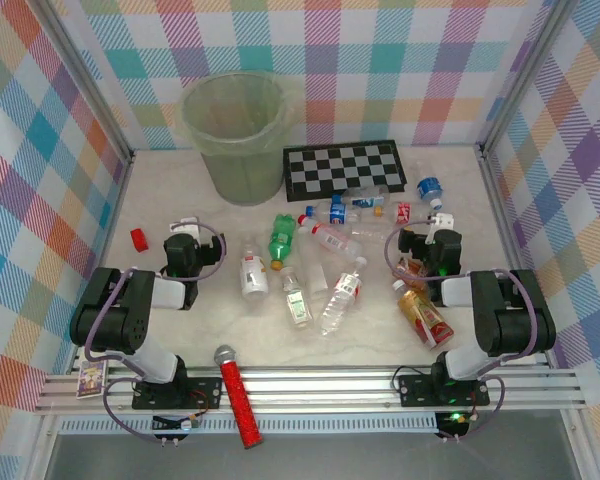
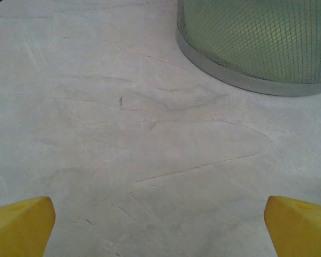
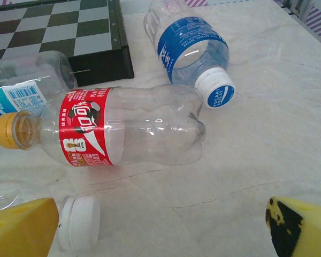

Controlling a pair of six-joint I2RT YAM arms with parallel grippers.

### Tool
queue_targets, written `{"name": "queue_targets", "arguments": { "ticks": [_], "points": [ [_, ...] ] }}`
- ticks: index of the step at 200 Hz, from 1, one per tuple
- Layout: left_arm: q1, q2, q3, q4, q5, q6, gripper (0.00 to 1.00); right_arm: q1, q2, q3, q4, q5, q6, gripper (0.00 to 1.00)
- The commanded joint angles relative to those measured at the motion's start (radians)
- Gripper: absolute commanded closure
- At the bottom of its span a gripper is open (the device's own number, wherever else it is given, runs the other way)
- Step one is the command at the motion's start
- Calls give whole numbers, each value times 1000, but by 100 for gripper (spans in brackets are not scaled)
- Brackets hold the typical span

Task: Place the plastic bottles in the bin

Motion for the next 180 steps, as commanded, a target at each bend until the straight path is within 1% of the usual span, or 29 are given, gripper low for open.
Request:
{"name": "queue_targets", "arguments": {
  "ticks": [1, 119, 171, 180],
  "points": [
    [6, -11, 15, 7, 10, 9, 0, -3, -12, 2, 31, -17, -11, 1],
    [9, -11, 18, 0, 17, 7, 0, -3, -11, 5, 24, -19, -8, 1],
    [12, -12, 19, 2, 26, 6, 0, -10, -13, 5, 24, -39, -9, 1],
    [12, -25, 33, -38, 35, 9, 0, -11, -22, 16, -2, -46, -13, 1]
  ]
}}
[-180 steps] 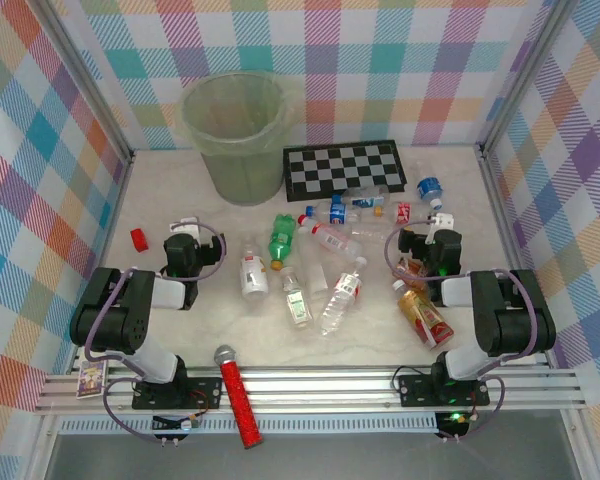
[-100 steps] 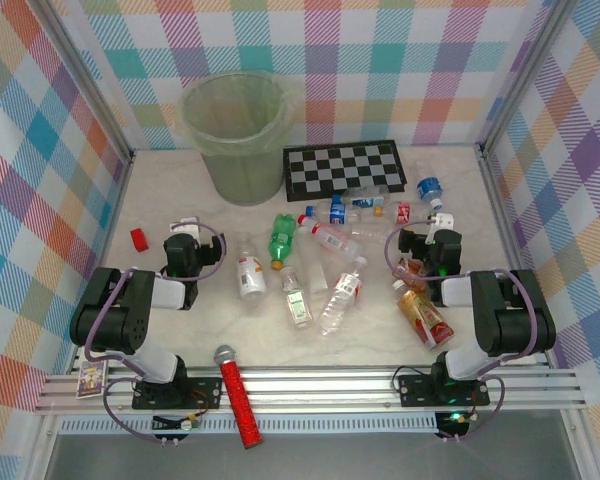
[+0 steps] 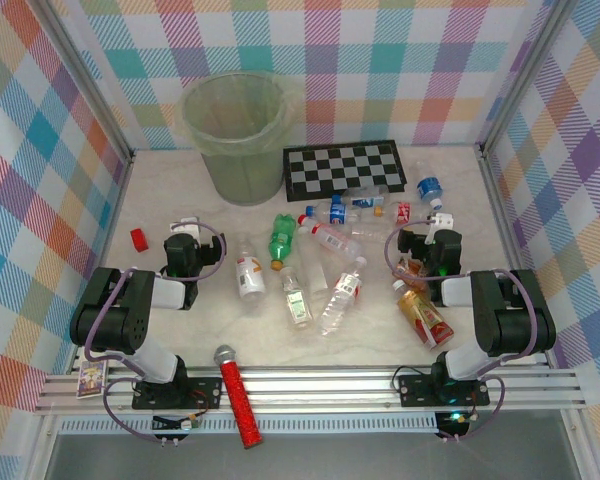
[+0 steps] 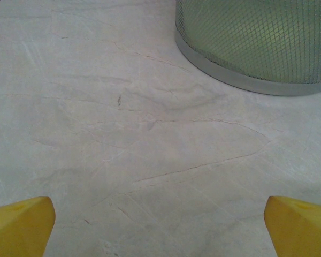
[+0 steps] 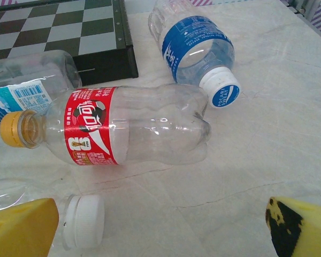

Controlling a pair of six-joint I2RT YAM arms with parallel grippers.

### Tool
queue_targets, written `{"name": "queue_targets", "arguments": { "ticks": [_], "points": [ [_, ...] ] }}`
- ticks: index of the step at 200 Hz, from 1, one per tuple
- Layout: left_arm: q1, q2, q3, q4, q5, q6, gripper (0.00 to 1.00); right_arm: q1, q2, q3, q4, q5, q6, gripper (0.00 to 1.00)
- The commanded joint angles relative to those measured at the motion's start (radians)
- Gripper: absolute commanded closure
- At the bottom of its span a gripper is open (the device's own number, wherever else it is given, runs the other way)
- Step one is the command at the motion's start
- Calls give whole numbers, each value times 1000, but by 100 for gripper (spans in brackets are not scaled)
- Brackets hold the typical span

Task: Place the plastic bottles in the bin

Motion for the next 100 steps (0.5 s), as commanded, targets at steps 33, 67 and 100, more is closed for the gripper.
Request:
{"name": "queue_targets", "arguments": {
  "ticks": [33, 67, 100],
  "points": [
    [1, -181, 110, -287, -13, 6, 0, -5, -170, 112, -304, -55, -26, 1],
    [-6, -393, 227, -629, -100, -115, 0, -27, -314, 328, -841, -43, 11, 1],
    [-11, -501, 422, -1085, 18, -303, 0, -147, -141, 664, -1299, -160, 1, 3]
  ]
}}
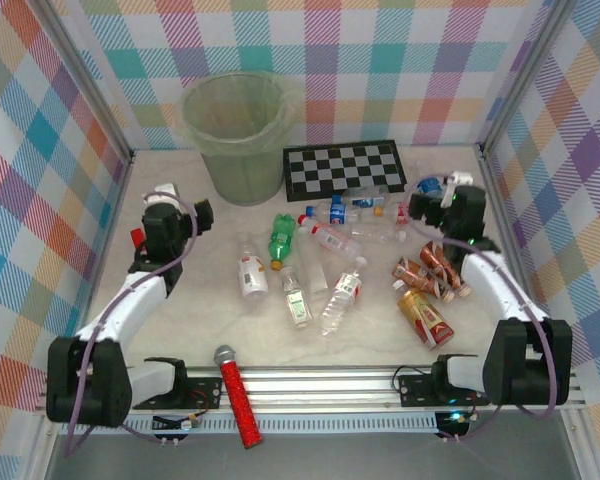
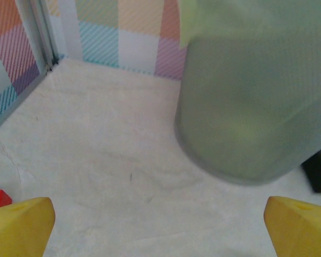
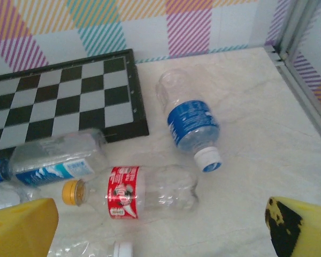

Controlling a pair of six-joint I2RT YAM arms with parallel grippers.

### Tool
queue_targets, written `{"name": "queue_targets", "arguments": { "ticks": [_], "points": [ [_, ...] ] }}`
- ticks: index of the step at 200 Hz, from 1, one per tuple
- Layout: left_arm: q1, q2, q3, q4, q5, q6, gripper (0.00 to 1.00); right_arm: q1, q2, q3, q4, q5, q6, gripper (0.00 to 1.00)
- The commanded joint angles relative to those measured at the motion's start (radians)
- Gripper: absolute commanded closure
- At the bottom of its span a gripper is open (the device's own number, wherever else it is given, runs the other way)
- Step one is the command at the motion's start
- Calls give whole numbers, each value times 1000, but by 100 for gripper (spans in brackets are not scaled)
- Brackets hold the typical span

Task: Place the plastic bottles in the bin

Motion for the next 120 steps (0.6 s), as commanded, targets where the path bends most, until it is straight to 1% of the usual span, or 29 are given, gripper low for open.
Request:
{"name": "queue_targets", "arguments": {
  "ticks": [1, 13, 20, 28, 44, 56, 63, 82, 103, 120],
  "points": [
    [-9, -70, 108, -410, 73, -165, 0, -83, 119, 175, -460, -98, -8, 3],
    [-10, -98, 139, -523, 142, -208, 0, -104, 207, 265, -528, -132, -41, 4],
    [-11, -115, 149, -563, 186, -226, 0, -109, 260, 323, -559, -157, -65, 7],
    [-13, -132, 157, -596, 238, -248, 0, -111, 320, 380, -584, -174, -83, 9],
    [-16, -163, 171, -647, 358, -283, 0, -116, 440, 494, -614, -207, -120, 15],
    [-18, -174, 183, -676, 451, -292, 0, -116, 522, 571, -625, -223, -140, 16],
    [-20, -178, 197, -702, 486, -293, 0, -115, 567, 615, -631, -230, -150, 16],
    [-26, -201, 219, -741, 528, -294, 0, -115, 678, 727, -650, -256, -160, 15],
    [-27, -231, 221, -748, 521, -295, 0, -115, 781, 841, -671, -246, -160, 10],
    [-28, -236, 218, -738, 522, -303, 0, -115, 866, 925, -698, -262, -158, 6]
  ]
}}
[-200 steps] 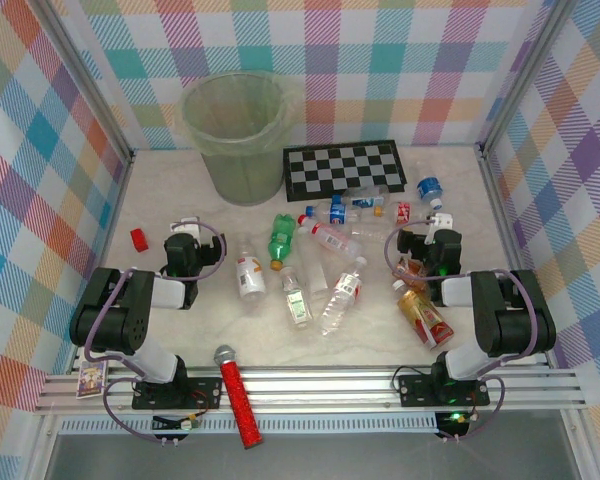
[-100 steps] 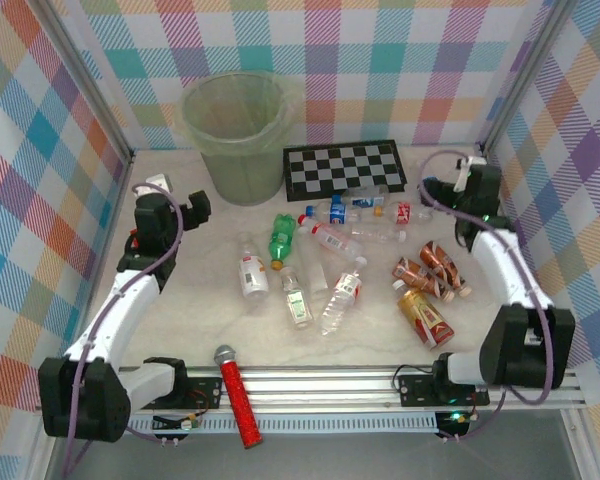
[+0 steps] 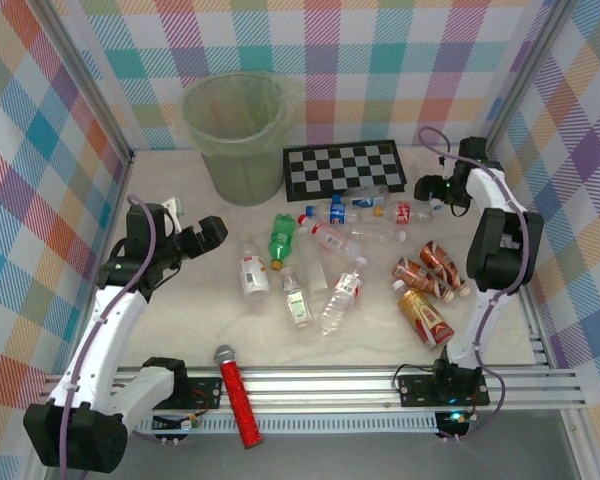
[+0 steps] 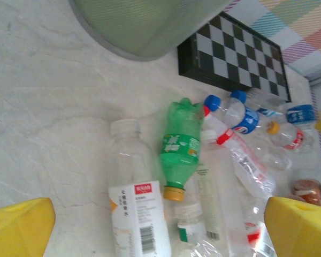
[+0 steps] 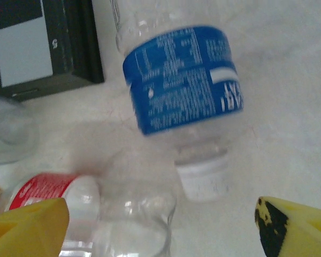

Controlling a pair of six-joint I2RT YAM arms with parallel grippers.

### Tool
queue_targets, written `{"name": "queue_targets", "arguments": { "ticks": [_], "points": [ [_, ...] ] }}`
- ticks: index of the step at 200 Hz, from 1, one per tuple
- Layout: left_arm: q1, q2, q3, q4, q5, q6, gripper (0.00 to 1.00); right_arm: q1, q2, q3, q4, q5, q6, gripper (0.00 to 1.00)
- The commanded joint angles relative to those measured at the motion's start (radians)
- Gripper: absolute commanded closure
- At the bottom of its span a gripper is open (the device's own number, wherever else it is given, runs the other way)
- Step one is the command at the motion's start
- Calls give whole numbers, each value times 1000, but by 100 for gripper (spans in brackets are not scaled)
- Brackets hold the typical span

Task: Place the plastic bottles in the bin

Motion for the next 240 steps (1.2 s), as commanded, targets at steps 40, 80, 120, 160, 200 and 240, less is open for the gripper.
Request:
{"name": "queue_targets", "arguments": {
  "ticks": [40, 80, 120, 160, 200, 240],
  "points": [
    [-12, 5, 39, -11, 82, -44, 0, 5, 201, 232, -103, -25, -5, 4],
    [-12, 24, 43, 14, 91, -61, 0, 4, 239, 279, -120, -39, -11, 23],
    [-11, 33, 45, 26, 92, -75, 0, 0, 187, 245, -102, 4, -23, 40],
    [-12, 45, 60, 41, 113, -93, 0, -18, 95, 228, -128, -9, -24, 48],
    [-18, 48, 45, 170, 218, -201, 0, -17, -92, 118, -142, -44, -48, 52],
    [-67, 35, -17, 503, 267, -439, 0, 13, -392, -153, -74, -301, 81, 53]
  ]
}}
